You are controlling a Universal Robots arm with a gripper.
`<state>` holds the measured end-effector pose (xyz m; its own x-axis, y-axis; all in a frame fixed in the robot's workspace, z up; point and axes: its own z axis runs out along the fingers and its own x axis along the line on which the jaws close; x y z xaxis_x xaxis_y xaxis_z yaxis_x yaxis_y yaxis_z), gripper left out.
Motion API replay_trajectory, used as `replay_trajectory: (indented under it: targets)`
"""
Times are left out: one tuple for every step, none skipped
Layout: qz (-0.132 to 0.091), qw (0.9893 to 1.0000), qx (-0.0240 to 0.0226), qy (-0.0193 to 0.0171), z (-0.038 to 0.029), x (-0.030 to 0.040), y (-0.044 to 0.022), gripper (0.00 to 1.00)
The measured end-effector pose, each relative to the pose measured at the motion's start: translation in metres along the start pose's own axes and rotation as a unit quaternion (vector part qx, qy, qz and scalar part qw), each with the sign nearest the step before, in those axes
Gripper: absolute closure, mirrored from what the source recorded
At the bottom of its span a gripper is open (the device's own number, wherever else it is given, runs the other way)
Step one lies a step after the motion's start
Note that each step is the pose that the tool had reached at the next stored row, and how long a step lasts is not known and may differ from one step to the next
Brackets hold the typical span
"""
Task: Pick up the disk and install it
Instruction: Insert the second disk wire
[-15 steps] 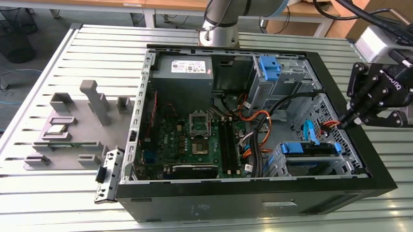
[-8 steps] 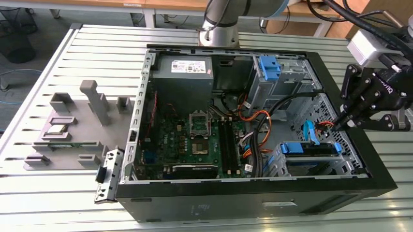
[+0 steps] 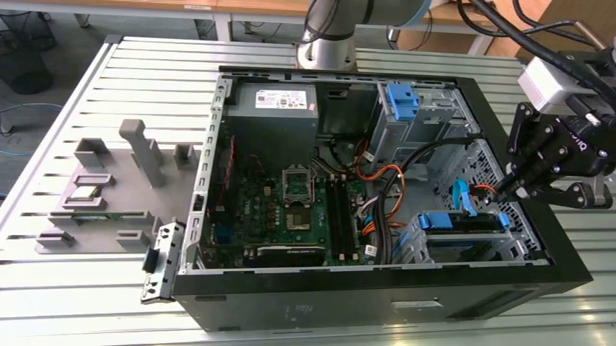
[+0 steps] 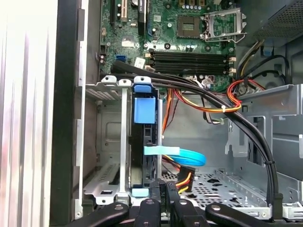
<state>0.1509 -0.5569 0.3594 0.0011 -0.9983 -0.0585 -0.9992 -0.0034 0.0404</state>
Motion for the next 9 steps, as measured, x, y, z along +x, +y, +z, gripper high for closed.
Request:
replay_trajectory:
  targets:
    - [0.000, 1.0000, 0.0000, -0.0022, 0.0000, 0.0022, 0.0005, 0.83]
    - [0.000, 1.0000, 0.0000, -0.0046, 0.0003, 0.0040, 0.0012, 0.83]
    - [0.000, 1.0000, 0.0000, -0.0081, 0.0006, 0.0055, 0.0020, 0.83]
    - [0.000, 0.9999, 0.0000, -0.0121, 0.0008, 0.0070, 0.0027, 0.83]
    - [-0.001, 0.9999, 0.0000, -0.0152, 0.0010, 0.0084, 0.0033, 0.83]
    - [-0.001, 0.9999, 0.0000, -0.0164, 0.0011, 0.0095, 0.0037, 0.83]
    - [-0.001, 0.9998, 0.0001, -0.0173, 0.0012, 0.0108, 0.0042, 0.83]
    - [-0.001, 0.9998, 0.0001, -0.0188, 0.0013, 0.0119, 0.0047, 0.83]
    - [-0.001, 0.9998, 0.0000, -0.0210, 0.0016, 0.0132, 0.0052, 0.83]
